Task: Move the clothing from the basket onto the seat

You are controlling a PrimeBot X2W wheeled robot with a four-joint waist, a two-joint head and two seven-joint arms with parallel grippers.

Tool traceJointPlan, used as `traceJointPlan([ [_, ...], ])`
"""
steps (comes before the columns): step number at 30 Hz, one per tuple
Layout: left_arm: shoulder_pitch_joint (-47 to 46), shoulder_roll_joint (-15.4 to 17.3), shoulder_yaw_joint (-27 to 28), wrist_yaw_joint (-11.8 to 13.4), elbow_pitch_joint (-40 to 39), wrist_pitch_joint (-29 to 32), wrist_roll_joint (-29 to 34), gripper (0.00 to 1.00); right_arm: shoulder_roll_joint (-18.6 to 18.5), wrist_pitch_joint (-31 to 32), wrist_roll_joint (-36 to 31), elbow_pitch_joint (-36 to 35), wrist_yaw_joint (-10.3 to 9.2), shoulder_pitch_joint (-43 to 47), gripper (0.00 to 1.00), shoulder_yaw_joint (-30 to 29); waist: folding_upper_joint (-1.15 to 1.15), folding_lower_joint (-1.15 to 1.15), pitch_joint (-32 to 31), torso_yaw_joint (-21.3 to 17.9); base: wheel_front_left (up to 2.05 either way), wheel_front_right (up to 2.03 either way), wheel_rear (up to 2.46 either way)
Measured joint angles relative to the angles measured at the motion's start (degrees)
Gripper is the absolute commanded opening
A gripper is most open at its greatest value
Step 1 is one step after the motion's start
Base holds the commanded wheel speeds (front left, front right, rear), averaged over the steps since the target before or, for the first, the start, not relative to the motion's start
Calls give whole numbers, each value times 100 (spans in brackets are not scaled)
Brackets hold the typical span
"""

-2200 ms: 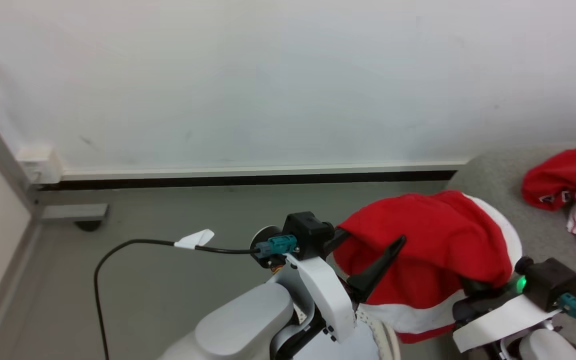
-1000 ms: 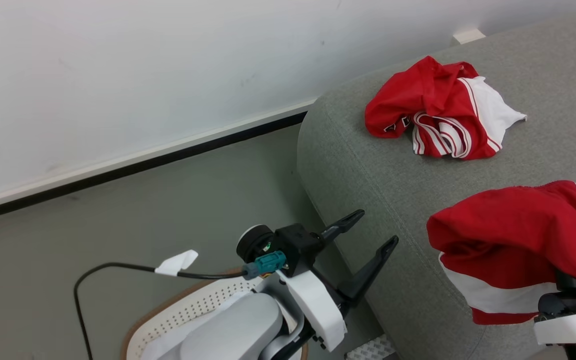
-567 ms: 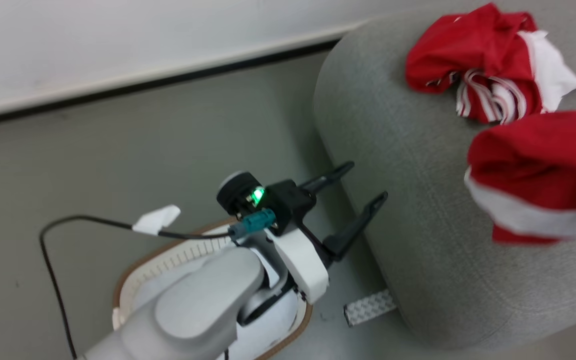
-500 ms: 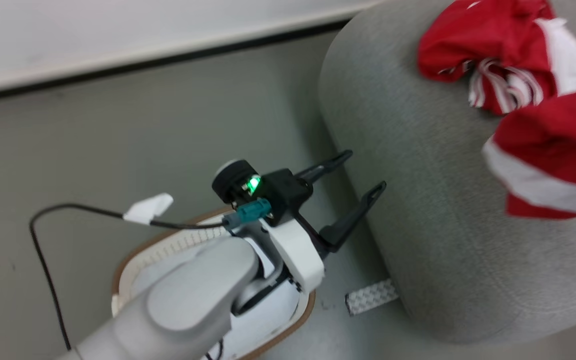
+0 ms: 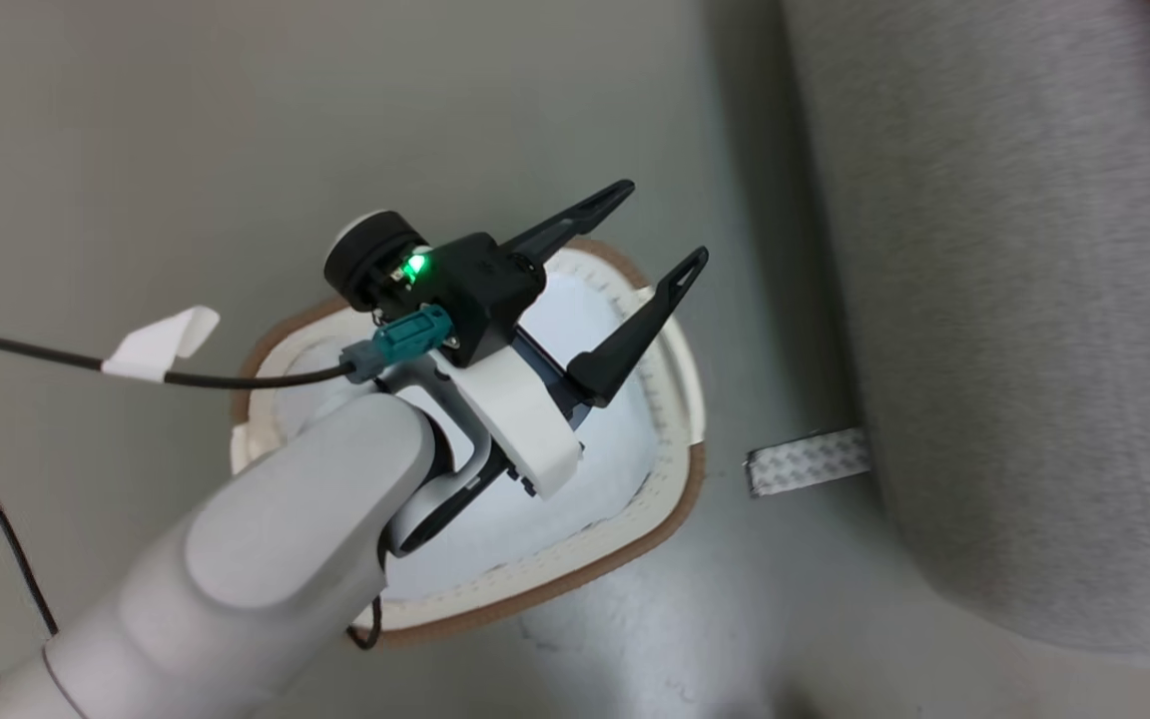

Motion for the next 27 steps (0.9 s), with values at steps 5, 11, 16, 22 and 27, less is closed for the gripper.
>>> traceJointPlan([
  [5,1,45,-11,23,-75,-27,1,100,-428,584,-62,887,0,-400,40,112,0,-1,185,291,0,0,0],
  [11,81,96,54,75,1,-201,-47,100,-441,1370,-91,1258,0,-630,100,584,-1,-1,-7,399,0,0,0],
  [16,346,100,81,94,136,-319,-186,100,-416,2245,145,1210,0,-586,100,1009,-1,-1,-388,375,0,0,0],
  [22,797,104,178,197,290,-489,-413,100,-670,3075,252,949,0,-107,100,1267,0,-2,-1050,332,0,0,0],
  [27,1252,111,313,305,350,-613,-575,100,-957,3512,235,579,0,324,100,1209,0,-3,-1717,306,0,0,0],
])
